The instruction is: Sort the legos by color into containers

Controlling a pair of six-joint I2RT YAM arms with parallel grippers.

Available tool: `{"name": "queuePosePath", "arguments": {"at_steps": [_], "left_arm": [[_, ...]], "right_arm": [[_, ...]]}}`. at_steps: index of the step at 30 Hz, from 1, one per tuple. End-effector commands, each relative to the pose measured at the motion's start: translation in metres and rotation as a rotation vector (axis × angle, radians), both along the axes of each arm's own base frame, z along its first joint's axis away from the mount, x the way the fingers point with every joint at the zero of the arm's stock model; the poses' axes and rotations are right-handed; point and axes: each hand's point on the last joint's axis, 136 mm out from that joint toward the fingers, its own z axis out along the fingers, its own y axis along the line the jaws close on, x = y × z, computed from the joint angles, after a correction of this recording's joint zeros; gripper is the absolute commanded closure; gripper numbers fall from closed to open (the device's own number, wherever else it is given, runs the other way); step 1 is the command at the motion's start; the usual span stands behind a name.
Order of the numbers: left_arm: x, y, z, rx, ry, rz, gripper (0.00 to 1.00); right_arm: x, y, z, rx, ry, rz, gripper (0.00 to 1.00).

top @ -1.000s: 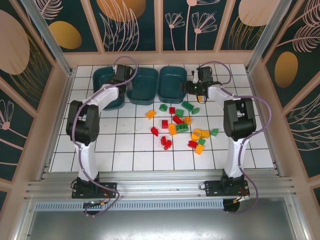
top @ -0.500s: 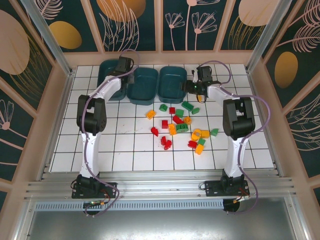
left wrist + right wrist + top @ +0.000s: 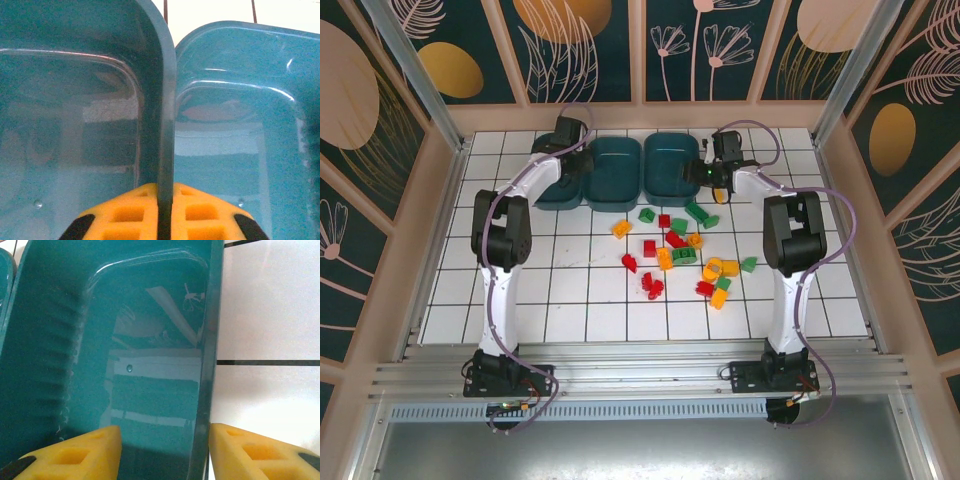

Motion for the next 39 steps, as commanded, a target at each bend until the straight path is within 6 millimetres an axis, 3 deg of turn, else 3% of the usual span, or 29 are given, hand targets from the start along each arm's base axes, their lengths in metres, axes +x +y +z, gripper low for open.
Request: {"name": "queuePosePath", "arguments": {"at_steps": [1,6,13,18,20,22,25,28,31,35,39], "left_arm": [[-0.009,-0.009,0.014,-0.102,0.014,0.039,0.77],[-0.009,-0.007,0.019,-0.122,0.006,0.078,0.67],[-0.007,-0.006,0.078,-0.152,-0.107,0.066,0.36],[-0.031,-0.008,0.139,-0.225,-0.232,0.025,0.27],[-0.056,-0.013,0.160,-0.304,-0.291,-0.014,0.21],[-0.093,-0.014,0.173,-0.407,-0.358,-0.038,0.08],[-0.145,-0.014,0.160,-0.537,-0.380,-0.067,0.02],[-0.189,-0.012,0.123,-0.540,-0.290,-0.079,0.01],[-0.223,-0.005,0.099,-0.529,-0.254,-0.062,0.01],[-0.245,0.002,0.085,-0.554,-0.242,-0.039,0.02],[-0.246,0.001,0.090,-0.571,-0.253,-0.039,0.01]], "right_arm": [[0.010,-0.002,0.014,-0.005,-0.034,-0.007,0.49],[0.011,-0.009,0.022,-0.033,-0.040,-0.013,0.49],[-0.009,-0.047,0.055,-0.042,-0.092,-0.087,0.47],[-0.028,-0.083,0.019,-0.095,-0.003,-0.121,0.47],[-0.032,-0.087,0.003,-0.133,0.030,-0.101,0.47],[-0.036,-0.081,-0.011,-0.139,0.065,-0.046,0.46],[-0.039,-0.072,-0.024,-0.140,0.097,0.017,0.46],[-0.040,-0.069,-0.036,-0.164,0.133,0.034,0.46],[-0.040,-0.075,-0.047,-0.183,0.159,0.008,0.47],[-0.038,-0.078,-0.058,-0.200,0.168,-0.014,0.55],[-0.038,-0.086,-0.055,-0.227,0.138,-0.062,0.77]]}}
